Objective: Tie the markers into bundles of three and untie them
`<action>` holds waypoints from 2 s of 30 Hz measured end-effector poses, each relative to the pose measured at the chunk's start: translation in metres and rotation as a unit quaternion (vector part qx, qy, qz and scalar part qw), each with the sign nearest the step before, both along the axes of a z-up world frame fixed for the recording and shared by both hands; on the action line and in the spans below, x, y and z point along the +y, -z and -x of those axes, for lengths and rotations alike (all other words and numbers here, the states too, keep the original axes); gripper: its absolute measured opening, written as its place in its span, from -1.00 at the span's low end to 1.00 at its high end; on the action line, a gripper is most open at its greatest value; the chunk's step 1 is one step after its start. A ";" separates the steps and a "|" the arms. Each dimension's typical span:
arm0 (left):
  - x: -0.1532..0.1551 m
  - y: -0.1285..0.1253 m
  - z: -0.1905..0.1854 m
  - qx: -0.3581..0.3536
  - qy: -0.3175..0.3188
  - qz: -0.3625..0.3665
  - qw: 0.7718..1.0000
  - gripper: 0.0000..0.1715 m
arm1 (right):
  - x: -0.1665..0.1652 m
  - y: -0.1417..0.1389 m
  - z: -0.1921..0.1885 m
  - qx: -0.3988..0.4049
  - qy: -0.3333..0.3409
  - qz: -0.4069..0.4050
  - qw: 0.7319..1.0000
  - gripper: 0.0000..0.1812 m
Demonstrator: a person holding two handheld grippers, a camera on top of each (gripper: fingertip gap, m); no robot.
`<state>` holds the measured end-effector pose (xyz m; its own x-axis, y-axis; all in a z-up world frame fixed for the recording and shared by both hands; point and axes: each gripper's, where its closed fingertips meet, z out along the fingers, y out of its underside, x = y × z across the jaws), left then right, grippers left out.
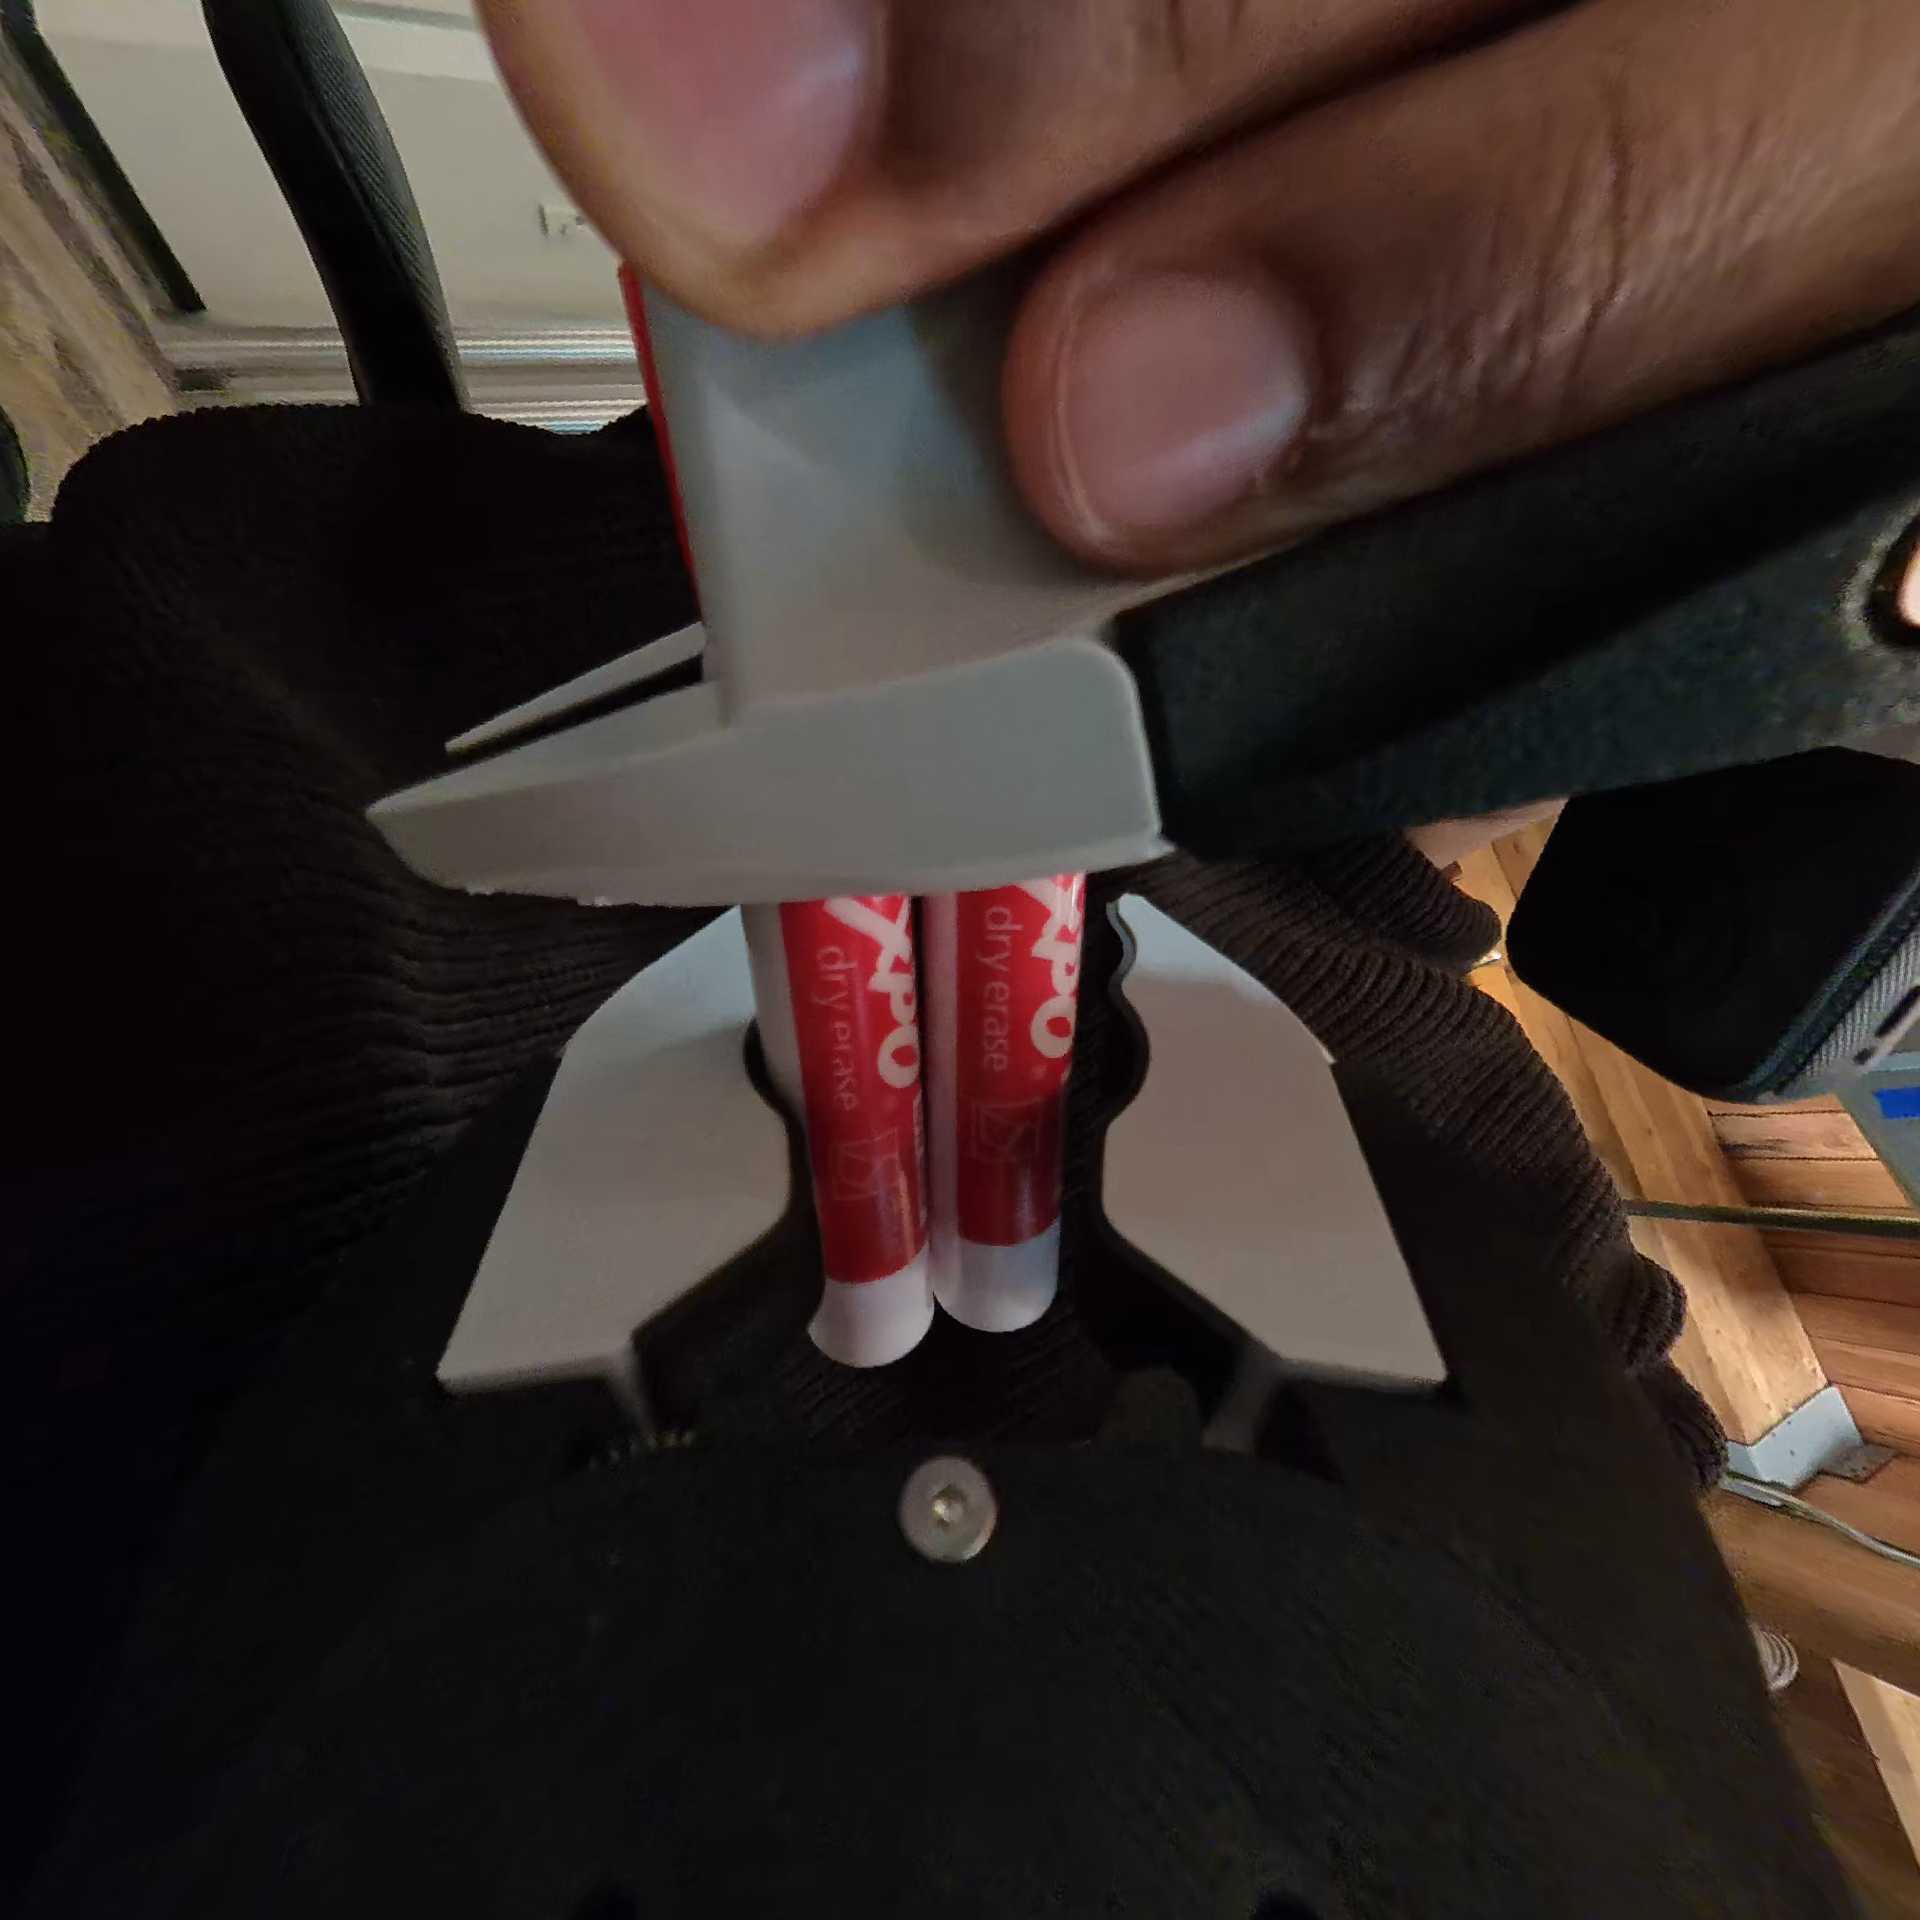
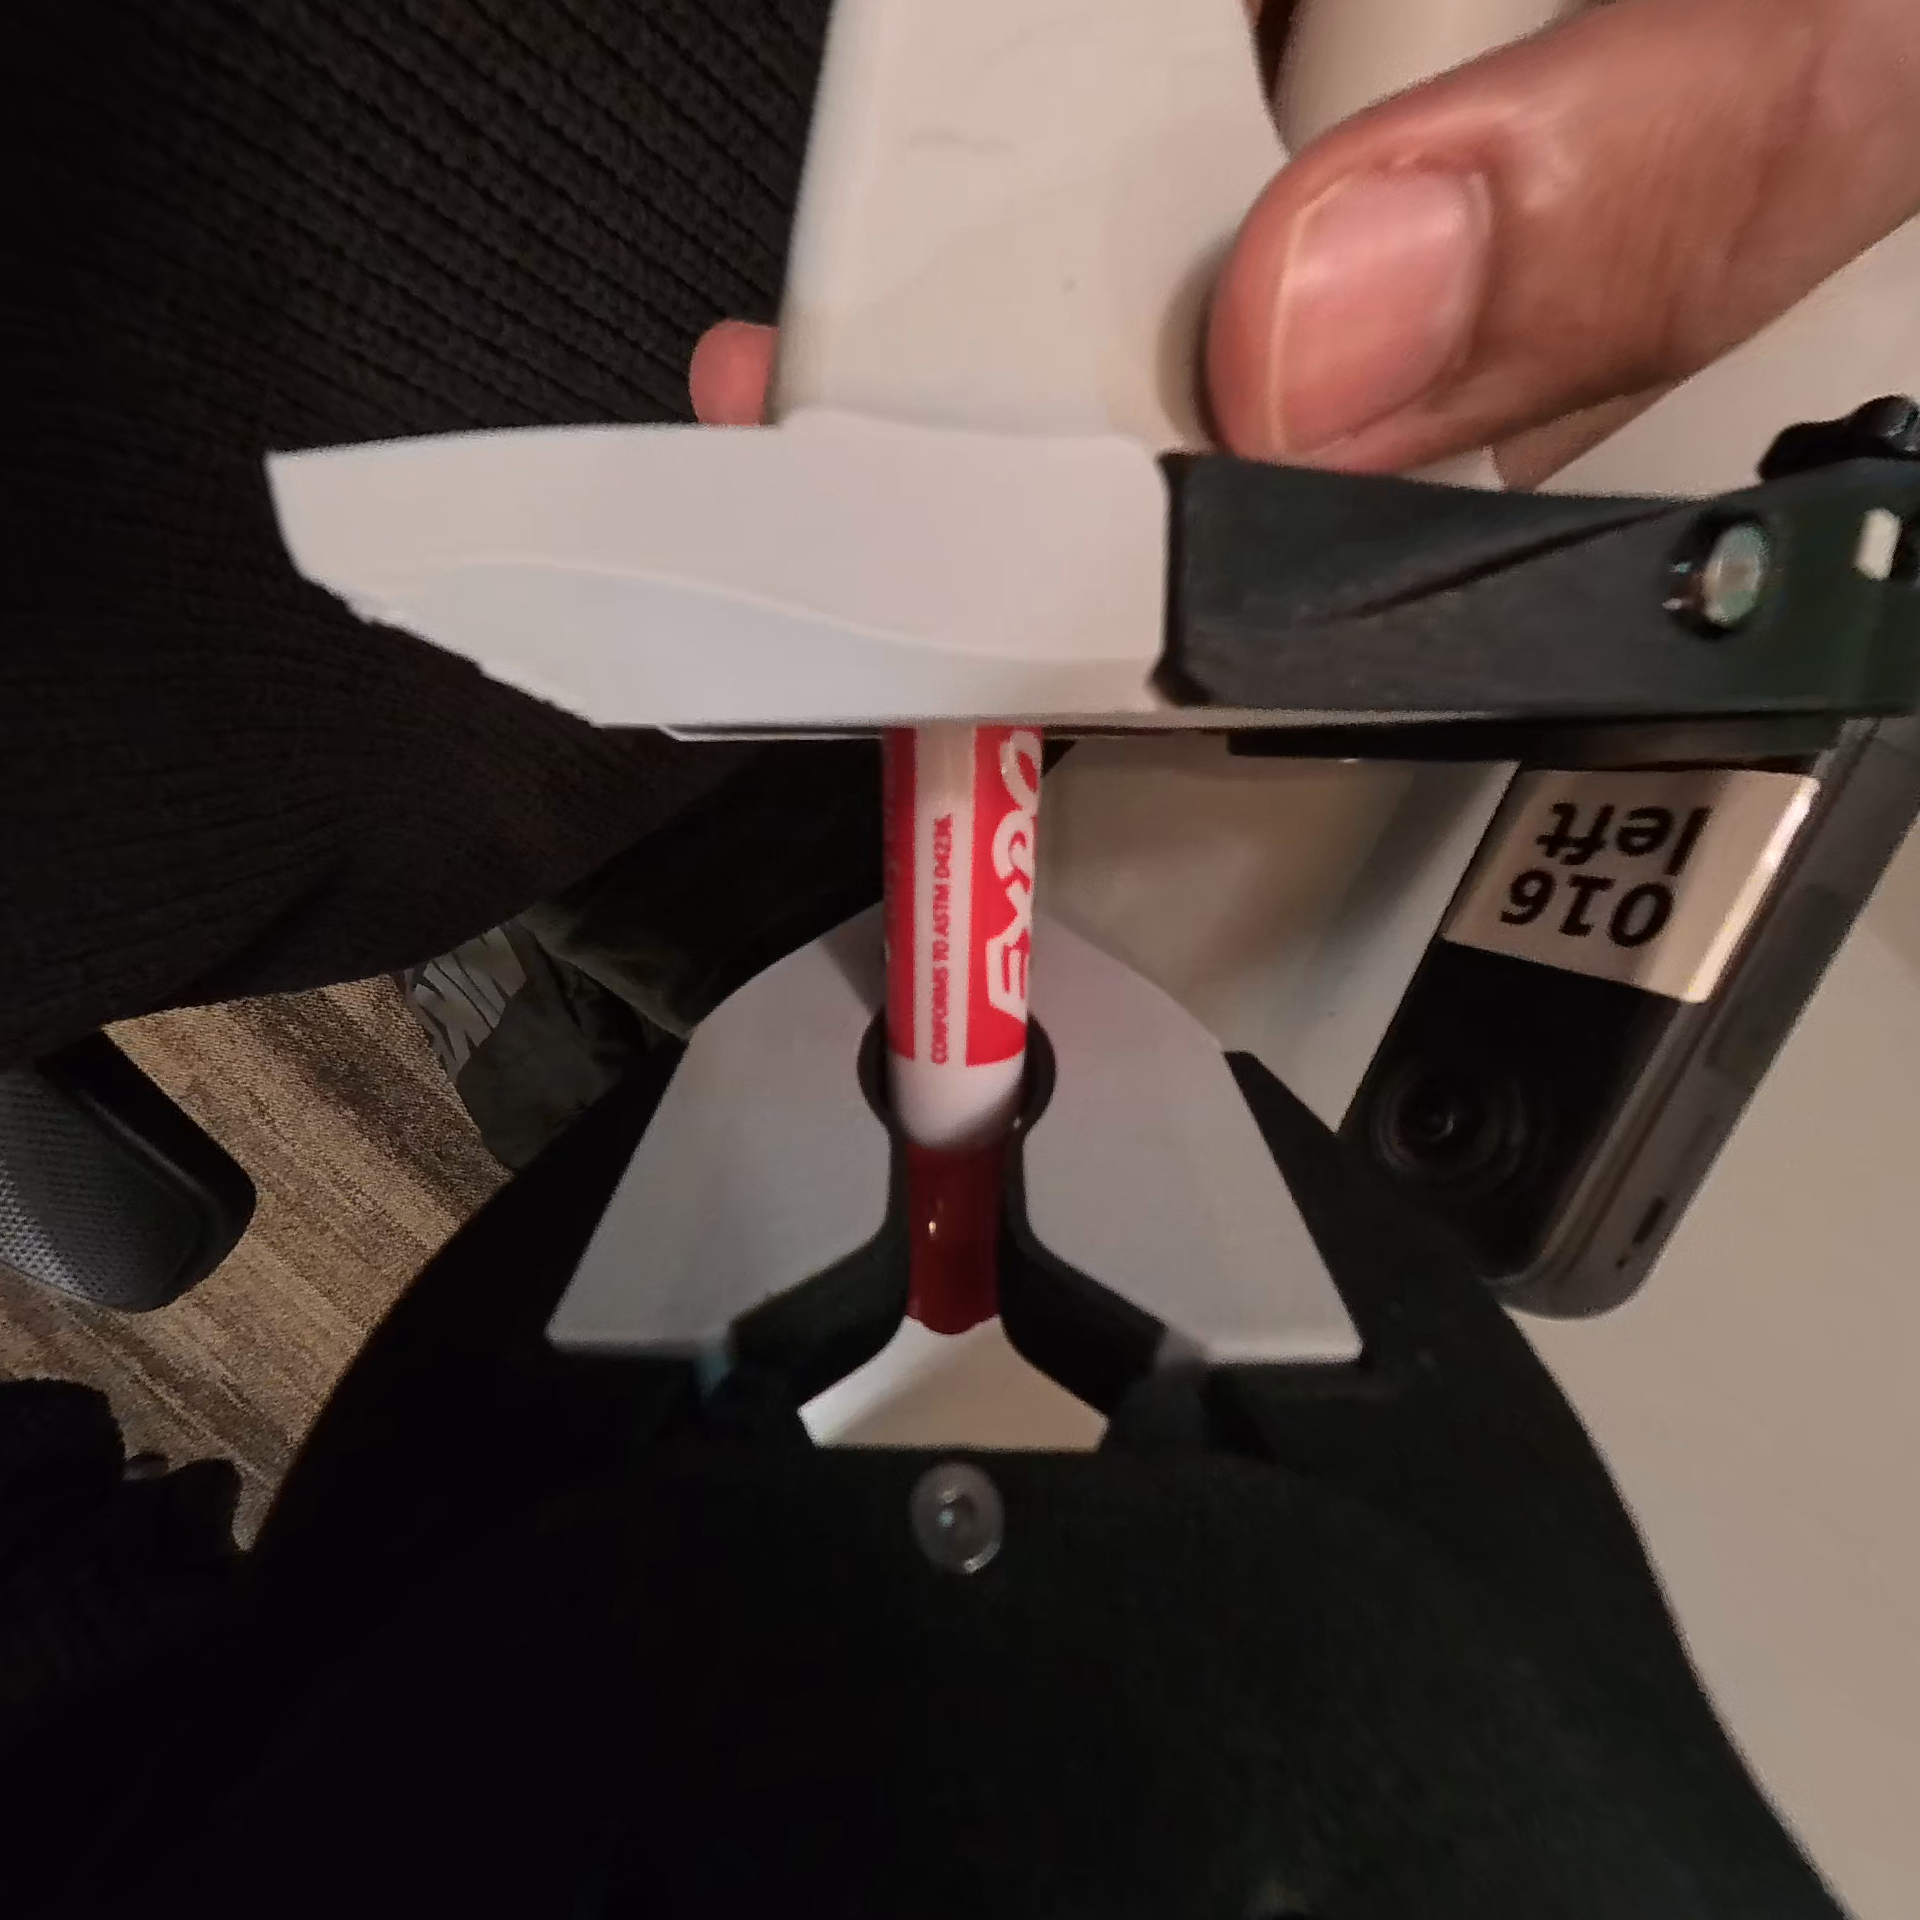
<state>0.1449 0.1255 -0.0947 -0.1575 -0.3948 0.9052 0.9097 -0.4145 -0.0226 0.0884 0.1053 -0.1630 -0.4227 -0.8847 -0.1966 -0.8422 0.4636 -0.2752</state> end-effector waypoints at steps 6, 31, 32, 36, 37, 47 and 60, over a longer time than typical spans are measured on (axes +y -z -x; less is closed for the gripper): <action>0.002 0.004 -0.001 0.009 -0.002 0.012 1.000 -0.47 | 0.001 0.000 -0.001 0.000 0.006 -0.002 1.000 -0.84; 0.007 0.016 -0.002 0.062 -0.009 0.054 0.997 -0.38 | 0.005 0.004 0.002 0.007 0.022 -0.021 1.000 -0.83; 0.007 0.017 -0.003 0.068 -0.008 0.058 0.996 -0.36 | 0.005 0.005 0.003 0.008 0.025 -0.024 0.999 -0.83; 0.009 0.024 -0.005 0.097 -0.005 0.085 0.992 -0.37 | 0.005 0.006 0.004 0.012 0.031 -0.028 0.999 -0.83; 0.009 0.025 -0.005 0.100 -0.005 0.086 0.991 -0.37 | 0.005 0.005 0.004 0.012 0.031 -0.030 0.999 -0.83; 0.009 0.029 0.001 0.103 -0.021 0.095 0.990 -0.46 | 0.007 0.008 0.005 0.018 0.038 -0.035 0.999 -0.83; 0.011 0.035 0.007 0.140 -0.051 0.123 0.981 -0.48 | 0.007 0.009 0.009 0.026 0.038 -0.031 0.998 -0.83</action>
